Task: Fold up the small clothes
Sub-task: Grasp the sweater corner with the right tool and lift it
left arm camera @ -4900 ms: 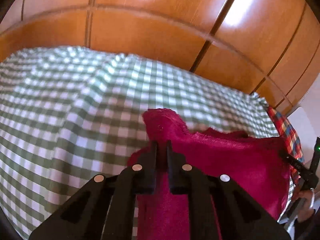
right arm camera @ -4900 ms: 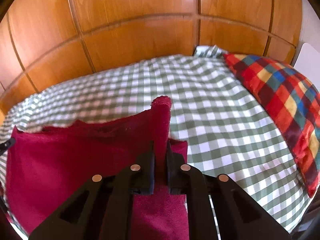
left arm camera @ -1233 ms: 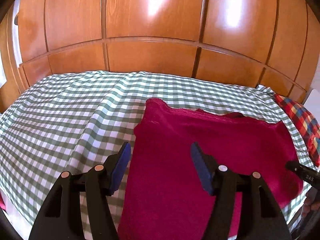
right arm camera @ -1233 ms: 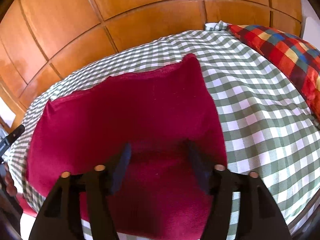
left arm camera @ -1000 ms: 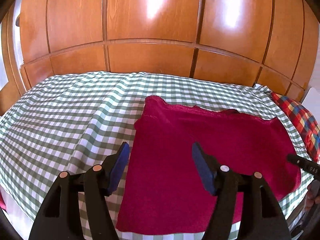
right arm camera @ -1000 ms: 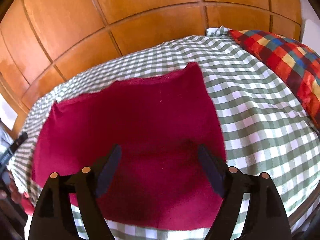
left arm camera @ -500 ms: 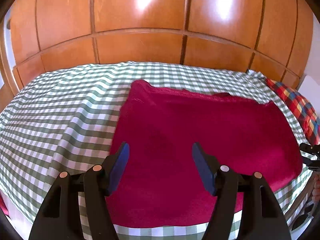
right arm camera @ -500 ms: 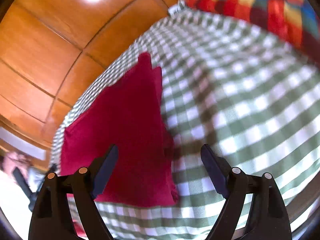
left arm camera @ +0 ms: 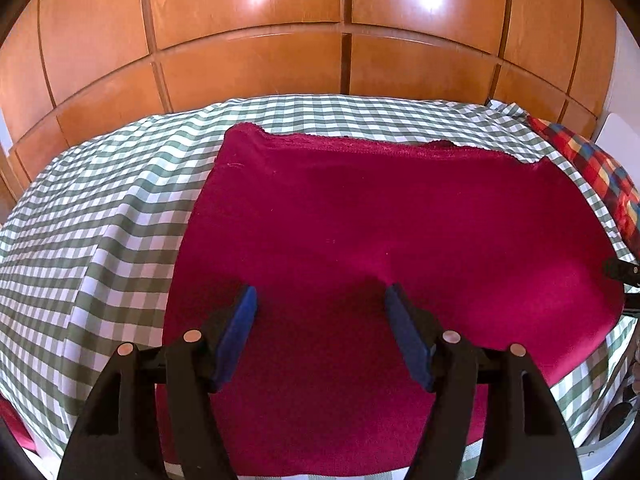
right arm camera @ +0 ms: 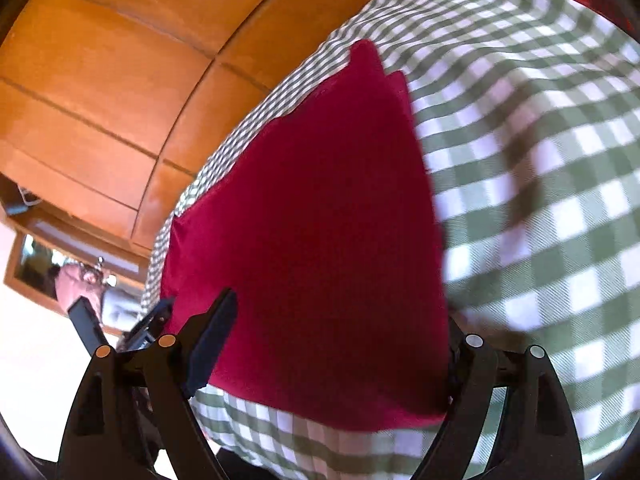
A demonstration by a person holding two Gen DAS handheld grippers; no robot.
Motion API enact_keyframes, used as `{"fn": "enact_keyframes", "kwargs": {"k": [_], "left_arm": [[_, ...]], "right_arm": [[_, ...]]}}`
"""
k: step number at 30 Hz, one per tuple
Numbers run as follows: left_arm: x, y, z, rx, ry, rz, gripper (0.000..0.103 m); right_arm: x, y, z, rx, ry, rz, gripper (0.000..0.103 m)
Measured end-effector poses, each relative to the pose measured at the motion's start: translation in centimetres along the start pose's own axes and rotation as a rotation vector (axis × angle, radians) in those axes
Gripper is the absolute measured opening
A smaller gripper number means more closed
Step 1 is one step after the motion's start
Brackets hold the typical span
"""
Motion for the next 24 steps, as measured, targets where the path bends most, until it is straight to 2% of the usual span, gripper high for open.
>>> {"fn": "enact_keyframes", "kwargs": {"k": [1, 3, 6, 10, 19, 20, 22, 24], "left_arm": [[-0.1, 0.0, 0.0, -0.001, 0.0, 0.0, 0.067], [-0.1, -0.1, 0.0, 0.0, 0.001, 0.002, 0.067], [-0.3, 0.0, 0.0, 0.003, 0.012, 0.011, 0.067], [-0.4, 0.3, -0.1, 0.006, 0.021, 0.023, 0.066], [-1.7, 2.2, 0.0, 0.039, 0.063, 0.038, 0.064], [-2.1, 2.5, 0.0, 0.042, 0.069, 0.041, 0.062], [-2.9, 2.9, 0.3, 0.036, 0.076, 0.048, 0.05], [-3.8, 3.2, 0.7, 0.026, 0.092, 0.058, 0.046]], "right_arm": [[-0.1, -0.1, 0.0, 0.003, 0.005, 0.003, 0.082], [0.0, 0.0, 0.1, 0.005, 0.013, 0.029, 0.064], [0.7, 0.2, 0.2, 0.002, 0.01, 0.032, 0.044], [0.4, 0.2, 0.3, 0.002, 0.014, 0.045, 0.042], [-1.8, 1.1, 0.0, 0.02, 0.079, 0.114, 0.028], [-2.3, 1.4, -0.1, 0.028, 0.095, 0.127, 0.027], [-3.1, 1.7, -0.4, 0.041, 0.118, 0.145, 0.025], [-3.7, 1.9, -0.6, 0.051, 0.139, 0.161, 0.024]]}}
Point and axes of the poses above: each gripper's, at about its wrist camera, not at the fingertips, and y roughly against the way its jaws point, x to its right, z to its underside, the point moved 3 cm from there along -y, roughly the way its jaws point, and after that the axes turned 6 degrees about z, right-handed, at the moved point
